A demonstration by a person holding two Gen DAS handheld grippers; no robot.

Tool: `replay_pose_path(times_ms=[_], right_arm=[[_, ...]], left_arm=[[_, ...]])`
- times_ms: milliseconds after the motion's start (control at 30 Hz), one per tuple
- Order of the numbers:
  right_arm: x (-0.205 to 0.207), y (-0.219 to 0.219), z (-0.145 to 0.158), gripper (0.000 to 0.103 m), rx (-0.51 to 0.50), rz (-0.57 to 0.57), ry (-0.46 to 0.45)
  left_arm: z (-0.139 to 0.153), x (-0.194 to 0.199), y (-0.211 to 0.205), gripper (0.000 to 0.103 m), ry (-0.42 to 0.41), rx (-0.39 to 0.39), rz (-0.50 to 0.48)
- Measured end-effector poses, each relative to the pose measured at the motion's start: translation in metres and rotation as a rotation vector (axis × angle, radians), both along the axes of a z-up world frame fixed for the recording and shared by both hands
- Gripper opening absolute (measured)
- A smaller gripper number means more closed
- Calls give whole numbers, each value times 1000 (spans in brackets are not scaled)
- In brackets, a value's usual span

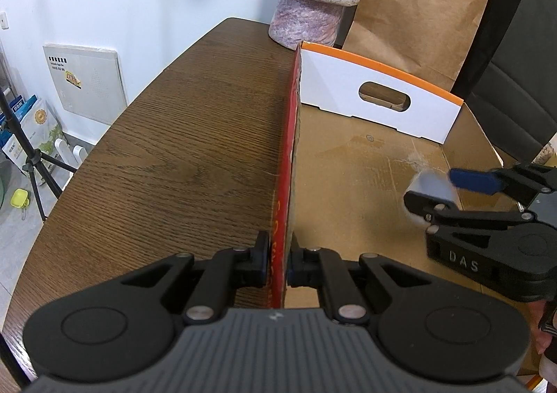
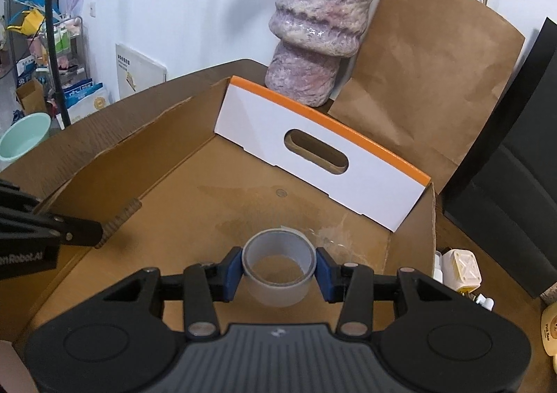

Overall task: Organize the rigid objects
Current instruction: 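Carry the tape roll into the cardboard box and release it with the right gripper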

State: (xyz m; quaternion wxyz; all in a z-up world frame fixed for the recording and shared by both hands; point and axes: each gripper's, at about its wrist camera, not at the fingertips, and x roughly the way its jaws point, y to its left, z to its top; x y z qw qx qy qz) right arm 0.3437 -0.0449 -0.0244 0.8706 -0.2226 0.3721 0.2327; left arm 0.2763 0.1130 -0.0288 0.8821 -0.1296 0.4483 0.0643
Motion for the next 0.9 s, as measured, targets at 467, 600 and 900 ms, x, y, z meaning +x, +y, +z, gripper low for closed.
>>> replay_pose_path(times_ms=[467,600,900], right_arm=[[-11,-14,14,103,37,-6,-77],[-17,-19,19,103,45,-12,-101],[-49,-58,40,103,112,-48,-181]], left_arm=[[0,0,1,10,1,-5,2],[0,0,1,10,1,-4,2],[0,0,-2,10,6,11,16]])
